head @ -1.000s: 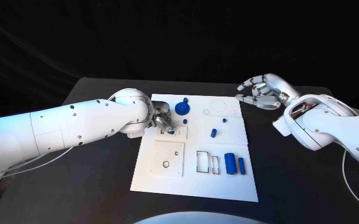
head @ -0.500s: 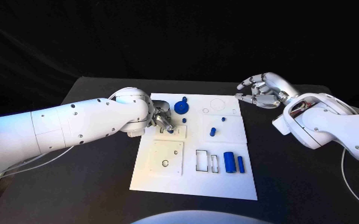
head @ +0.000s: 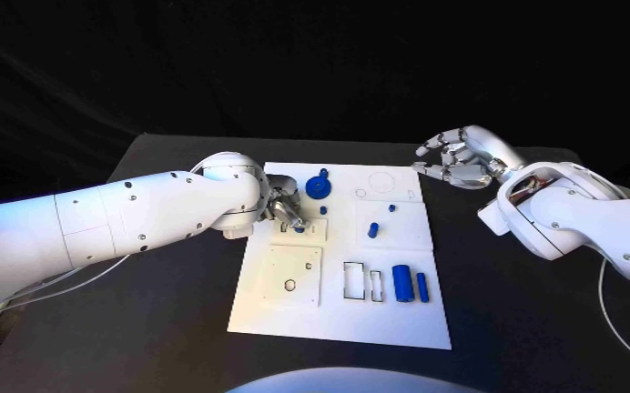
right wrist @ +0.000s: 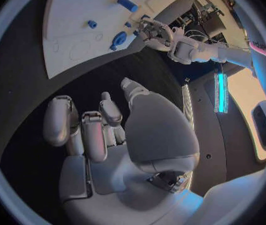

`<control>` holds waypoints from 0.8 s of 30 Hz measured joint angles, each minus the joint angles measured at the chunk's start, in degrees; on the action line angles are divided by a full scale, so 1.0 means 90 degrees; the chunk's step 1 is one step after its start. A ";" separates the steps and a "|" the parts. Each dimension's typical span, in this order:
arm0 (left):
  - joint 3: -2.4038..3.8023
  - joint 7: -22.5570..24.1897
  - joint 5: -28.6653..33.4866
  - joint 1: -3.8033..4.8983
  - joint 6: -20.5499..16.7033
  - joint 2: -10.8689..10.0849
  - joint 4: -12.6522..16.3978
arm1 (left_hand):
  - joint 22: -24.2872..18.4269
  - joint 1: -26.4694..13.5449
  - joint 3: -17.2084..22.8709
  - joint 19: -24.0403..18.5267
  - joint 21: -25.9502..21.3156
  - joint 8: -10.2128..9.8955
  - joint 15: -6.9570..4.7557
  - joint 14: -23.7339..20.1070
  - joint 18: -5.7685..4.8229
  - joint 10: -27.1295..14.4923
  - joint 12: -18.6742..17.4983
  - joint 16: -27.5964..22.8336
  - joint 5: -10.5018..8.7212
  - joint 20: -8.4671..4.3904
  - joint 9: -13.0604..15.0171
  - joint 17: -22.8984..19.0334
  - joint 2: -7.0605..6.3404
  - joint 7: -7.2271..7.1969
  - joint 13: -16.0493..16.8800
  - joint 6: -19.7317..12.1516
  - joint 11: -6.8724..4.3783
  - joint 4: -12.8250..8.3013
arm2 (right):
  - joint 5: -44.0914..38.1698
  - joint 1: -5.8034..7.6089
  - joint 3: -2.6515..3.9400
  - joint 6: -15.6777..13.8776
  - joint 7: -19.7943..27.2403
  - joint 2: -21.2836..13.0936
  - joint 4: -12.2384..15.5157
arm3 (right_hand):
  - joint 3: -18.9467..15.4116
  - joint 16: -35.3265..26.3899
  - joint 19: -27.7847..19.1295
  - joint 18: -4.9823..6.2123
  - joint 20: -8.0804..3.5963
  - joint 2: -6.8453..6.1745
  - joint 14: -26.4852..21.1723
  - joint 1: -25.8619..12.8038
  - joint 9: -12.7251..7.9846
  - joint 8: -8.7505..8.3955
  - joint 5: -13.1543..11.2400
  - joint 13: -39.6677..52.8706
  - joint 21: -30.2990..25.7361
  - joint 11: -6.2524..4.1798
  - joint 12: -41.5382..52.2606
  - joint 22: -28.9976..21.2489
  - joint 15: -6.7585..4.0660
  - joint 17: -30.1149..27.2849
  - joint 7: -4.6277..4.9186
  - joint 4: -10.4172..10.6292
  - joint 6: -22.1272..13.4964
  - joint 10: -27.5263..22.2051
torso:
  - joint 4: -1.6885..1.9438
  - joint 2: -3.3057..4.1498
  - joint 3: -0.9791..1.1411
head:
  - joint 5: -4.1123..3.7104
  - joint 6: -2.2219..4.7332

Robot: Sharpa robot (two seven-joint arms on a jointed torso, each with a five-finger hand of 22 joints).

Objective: Assemble the parts on the task board

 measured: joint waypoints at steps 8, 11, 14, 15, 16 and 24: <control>0.0002 -0.0001 -0.0004 0.0002 0.0039 0.0000 -0.0027 | 0.0000 0.0000 -0.0185 0.0023 0.0000 -0.0011 0.0000 0.0000 0.0000 0.0000 0.0000 0.0000 -0.0001 -0.0023 -0.0018 0.0000 0.0000 -0.0180 0.0013 0.0227 -0.0001 0.0150 | 0.0004 0.0000 0.0000 0.0002 0.0002 -0.0014 0.0000 | 0.0000 0.0000 0.0000 0.0000 0.0000 -0.0004 0.0000 -0.0004 0.0000 0.0000 0.0023 -0.0005 0.0000 0.0000 0.0000 -0.0001 0.0000 0.0000 0.0000 0.0000 0.0000 0.0000 | -0.0004 -0.0002 -0.0002 | -0.0005 0.0001; 0.0002 -0.0004 -0.0004 0.0002 0.0051 0.0000 -0.0032 | -0.0001 -0.0026 -0.0263 0.0023 0.0000 -0.0038 0.0000 0.0000 0.0000 0.0000 0.0000 0.0000 0.0000 -0.0023 -0.0017 0.0000 -0.0026 -0.0191 0.0024 0.0238 -0.0001 0.0207 | 0.0005 0.0000 0.0000 0.0002 0.0003 -0.0014 0.0000 | 0.0000 0.0000 0.0000 0.0000 0.0000 -0.0004 0.0000 -0.0004 0.0000 0.0000 0.0023 -0.0008 0.0000 0.0000 0.0000 -0.0001 0.0000 0.0000 0.0000 0.0000 0.0000 0.0000 | -0.0005 -0.0002 -0.0001 | -0.0007 0.0002; 0.0002 -0.0004 -0.0004 0.0002 0.0058 0.0001 -0.0038 | -0.0001 -0.0036 -0.0348 0.0022 0.0000 -0.0038 0.0000 0.0000 0.0000 -0.0001 0.0000 0.0000 0.0000 -0.0023 -0.0017 0.0000 -0.0021 -0.0201 0.0024 0.0248 -0.0001 0.0253 | 0.0006 0.0000 0.0000 0.0001 0.0004 -0.0015 0.0000 | -0.0018 0.0000 0.0000 0.0000 0.0000 -0.0004 0.0000 -0.0004 -0.0001 0.0000 0.0023 -0.0008 0.0000 0.0000 0.0000 -0.0001 0.0000 -0.0001 0.0000 0.0018 0.0000 0.0000 | -0.0005 -0.0004 0.0002 | -0.0010 0.0002; 0.0002 -0.0004 -0.0004 0.0002 0.0061 0.0002 -0.0044 | -0.0001 -0.0087 -0.0386 0.0023 0.0000 -0.0048 0.0000 0.0000 0.0001 -0.0001 0.0000 0.0000 0.0000 -0.0023 -0.0017 0.0000 -0.0020 -0.0204 0.0024 0.0250 -0.0001 0.0249 | 0.0006 0.0000 0.0000 0.0001 0.0004 -0.0015 0.0000 | -0.0018 0.0000 0.0000 0.0000 0.0000 -0.0004 0.0000 -0.0004 -0.0001 0.0000 0.0023 -0.0008 -0.0008 0.0000 0.0000 -0.0001 0.0000 -0.0001 0.0000 0.0018 0.0000 0.0000 | -0.0005 -0.0004 0.0002 | -0.0010 0.0002; 0.0002 -0.0004 -0.0004 0.0000 0.0062 0.0003 -0.0049 | -0.0001 -0.0100 -0.0429 0.0023 0.0000 -0.0070 0.0001 0.0000 0.0000 -0.0001 0.0000 0.0000 0.0000 -0.0023 -0.0017 0.0000 -0.0023 -0.0214 0.0024 0.0260 -0.0001 0.0252 | 0.0006 0.0000 0.0000 0.0000 0.0005 -0.0015 -0.0001 | -0.0018 0.0000 0.0000 0.0000 0.0000 -0.0004 0.0000 -0.0004 -0.0001 0.0000 0.0023 -0.0012 -0.0031 -0.0005 0.0000 -0.0001 0.0000 -0.0001 0.0000 0.0018 0.0000 -0.0005 | -0.0004 -0.0004 0.0002 | -0.0010 0.0006; -0.0004 -0.0004 -0.0002 -0.0004 0.0065 0.0008 -0.0085 | -0.0001 -0.0313 -0.0670 0.0022 0.0000 -0.0109 0.0001 0.0000 0.0001 -0.0001 0.0025 0.0000 0.0002 -0.0023 -0.0017 0.0000 0.0056 -0.0216 0.0031 0.0256 0.0000 0.0264 | 0.0007 -0.0001 0.0000 -0.0007 0.0011 -0.0016 -0.0006 | -0.0044 -0.0084 -0.0128 0.0101 -0.0013 -0.0029 0.0000 -0.0029 -0.0001 0.0024 0.0057 -0.0108 -0.0229 -0.0031 -0.0074 -0.0061 0.0000 -0.0001 -0.0023 0.0081 -0.0023 -0.0102 | -0.0004 -0.0004 0.0001 | -0.0010 0.0021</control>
